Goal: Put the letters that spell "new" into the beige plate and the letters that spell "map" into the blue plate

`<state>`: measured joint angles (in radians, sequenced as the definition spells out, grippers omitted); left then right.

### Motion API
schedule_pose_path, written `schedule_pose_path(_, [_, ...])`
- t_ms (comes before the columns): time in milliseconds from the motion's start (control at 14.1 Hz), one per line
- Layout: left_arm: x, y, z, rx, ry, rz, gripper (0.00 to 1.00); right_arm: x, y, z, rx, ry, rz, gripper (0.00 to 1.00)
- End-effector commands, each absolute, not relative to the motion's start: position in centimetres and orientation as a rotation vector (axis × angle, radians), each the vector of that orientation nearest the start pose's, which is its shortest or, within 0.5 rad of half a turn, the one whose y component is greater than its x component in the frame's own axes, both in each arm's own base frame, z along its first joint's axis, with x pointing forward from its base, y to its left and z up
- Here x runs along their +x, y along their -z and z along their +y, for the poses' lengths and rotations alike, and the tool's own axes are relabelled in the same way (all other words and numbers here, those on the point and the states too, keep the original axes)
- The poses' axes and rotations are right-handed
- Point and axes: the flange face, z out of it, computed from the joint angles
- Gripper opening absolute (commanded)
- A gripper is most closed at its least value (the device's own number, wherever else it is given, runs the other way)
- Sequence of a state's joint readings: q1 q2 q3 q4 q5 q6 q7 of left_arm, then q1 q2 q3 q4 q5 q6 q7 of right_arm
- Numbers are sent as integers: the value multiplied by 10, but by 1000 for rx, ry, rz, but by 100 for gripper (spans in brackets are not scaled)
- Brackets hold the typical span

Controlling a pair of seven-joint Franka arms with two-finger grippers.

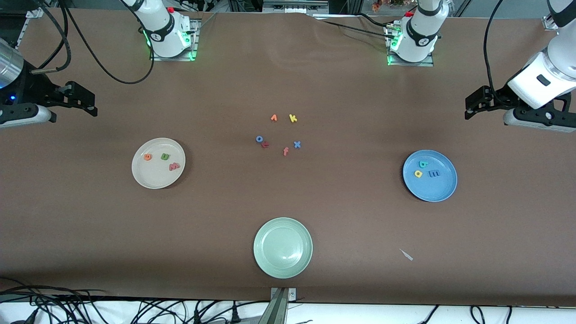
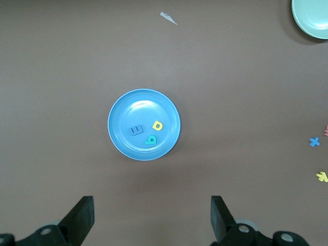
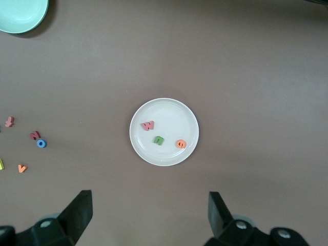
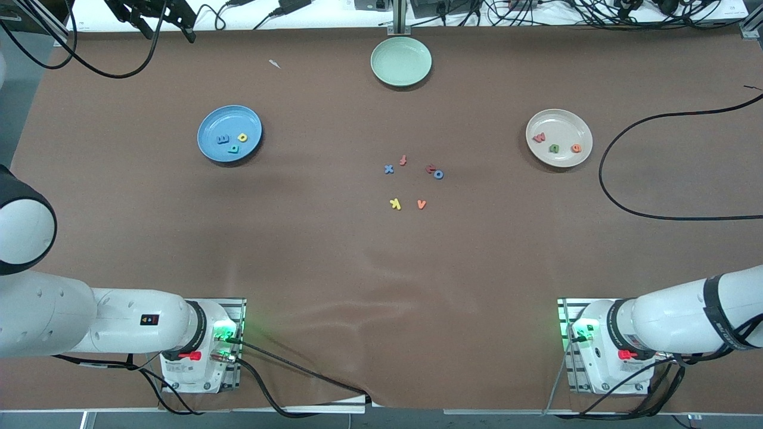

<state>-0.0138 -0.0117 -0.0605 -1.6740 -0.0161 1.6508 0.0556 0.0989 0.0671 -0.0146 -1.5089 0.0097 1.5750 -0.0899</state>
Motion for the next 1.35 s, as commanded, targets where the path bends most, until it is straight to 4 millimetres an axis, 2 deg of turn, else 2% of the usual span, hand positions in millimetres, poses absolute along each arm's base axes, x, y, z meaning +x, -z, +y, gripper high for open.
schedule_pose_path(0, [551, -593, -43, -3158, -19, 232, 100, 569, -625, 52, -3128, 5, -284, 100])
schedule_pose_path(284, [551, -593, -42, -3158, -19, 230, 100, 568, -626, 49, -3128, -5, -282, 100])
schedule_pose_path(1278, [551, -593, -43, -3158, -19, 232, 100, 566, -624, 63, -3126, -27, -313, 100])
